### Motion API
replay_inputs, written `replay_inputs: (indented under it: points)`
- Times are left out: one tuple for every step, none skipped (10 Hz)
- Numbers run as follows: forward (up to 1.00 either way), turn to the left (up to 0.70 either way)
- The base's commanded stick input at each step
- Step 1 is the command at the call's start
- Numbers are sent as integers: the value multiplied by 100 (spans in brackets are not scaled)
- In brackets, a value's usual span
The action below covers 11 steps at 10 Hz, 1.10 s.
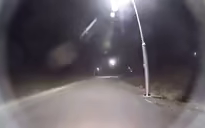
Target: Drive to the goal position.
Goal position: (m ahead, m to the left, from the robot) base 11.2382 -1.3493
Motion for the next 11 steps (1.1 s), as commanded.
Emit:
replay_inputs:
  points:
    - [85,0]
    - [85,0]
    - [85,0]
    - [85,0]
    - [85,0]
    - [85,0]
    - [85,0]
    - [85,0]
    - [85,0]
    - [85,0]
    - [85,0]
